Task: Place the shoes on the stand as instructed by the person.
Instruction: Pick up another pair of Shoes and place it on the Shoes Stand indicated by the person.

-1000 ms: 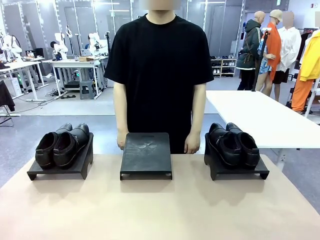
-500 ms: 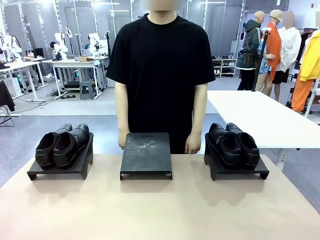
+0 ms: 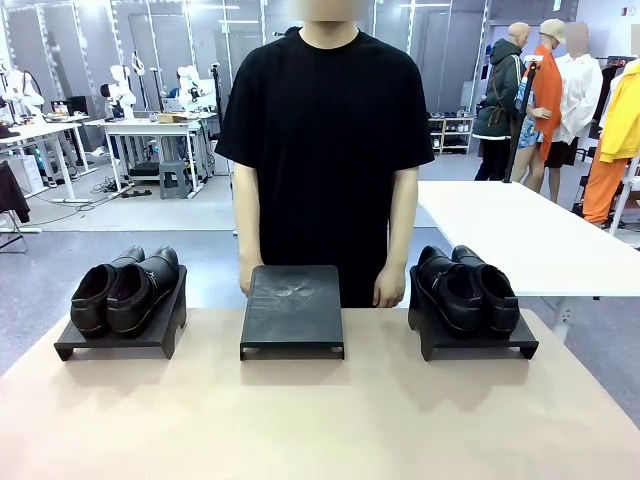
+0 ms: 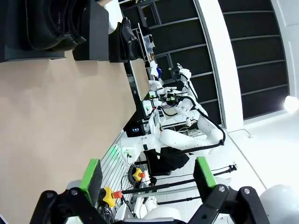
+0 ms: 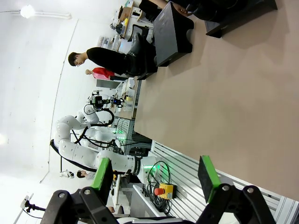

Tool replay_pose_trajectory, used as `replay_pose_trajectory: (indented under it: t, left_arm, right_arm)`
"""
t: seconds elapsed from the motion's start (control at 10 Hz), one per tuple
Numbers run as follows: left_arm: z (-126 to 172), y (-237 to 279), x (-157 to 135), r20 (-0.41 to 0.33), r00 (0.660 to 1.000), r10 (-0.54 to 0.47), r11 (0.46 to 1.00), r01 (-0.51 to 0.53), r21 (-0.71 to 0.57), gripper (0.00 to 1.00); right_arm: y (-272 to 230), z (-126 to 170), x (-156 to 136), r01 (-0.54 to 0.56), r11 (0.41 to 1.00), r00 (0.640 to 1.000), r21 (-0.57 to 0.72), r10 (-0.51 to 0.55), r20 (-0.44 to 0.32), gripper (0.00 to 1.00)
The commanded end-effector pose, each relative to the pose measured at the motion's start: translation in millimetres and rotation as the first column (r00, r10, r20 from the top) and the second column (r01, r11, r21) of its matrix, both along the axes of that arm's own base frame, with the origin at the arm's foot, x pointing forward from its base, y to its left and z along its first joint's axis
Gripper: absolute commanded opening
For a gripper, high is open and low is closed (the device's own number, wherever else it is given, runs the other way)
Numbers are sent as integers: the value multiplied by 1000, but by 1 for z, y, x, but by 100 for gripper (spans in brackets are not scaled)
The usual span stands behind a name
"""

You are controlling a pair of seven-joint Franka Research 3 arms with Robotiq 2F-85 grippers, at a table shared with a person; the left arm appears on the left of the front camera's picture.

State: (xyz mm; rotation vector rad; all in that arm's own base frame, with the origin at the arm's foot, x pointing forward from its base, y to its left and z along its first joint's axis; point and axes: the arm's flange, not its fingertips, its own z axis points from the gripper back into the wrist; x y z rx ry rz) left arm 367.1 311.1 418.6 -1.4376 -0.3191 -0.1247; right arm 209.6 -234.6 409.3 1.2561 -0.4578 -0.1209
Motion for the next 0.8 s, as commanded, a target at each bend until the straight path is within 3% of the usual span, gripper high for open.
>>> replay_pose_trajectory:
  t: [0.0, 0.7]
  left_arm:
    - [0, -3, -4, 4, 1000, 1, 1000, -1, 7, 100]
    - [0, -3, -4, 4, 1000, 1, 1000, -1, 7, 100]
  right_arm:
    - [-1, 2, 1, 3, 1000, 1000, 6, -3, 27, 93]
    - [-1, 2, 1, 3, 1000, 1000, 6, -3, 27, 93]
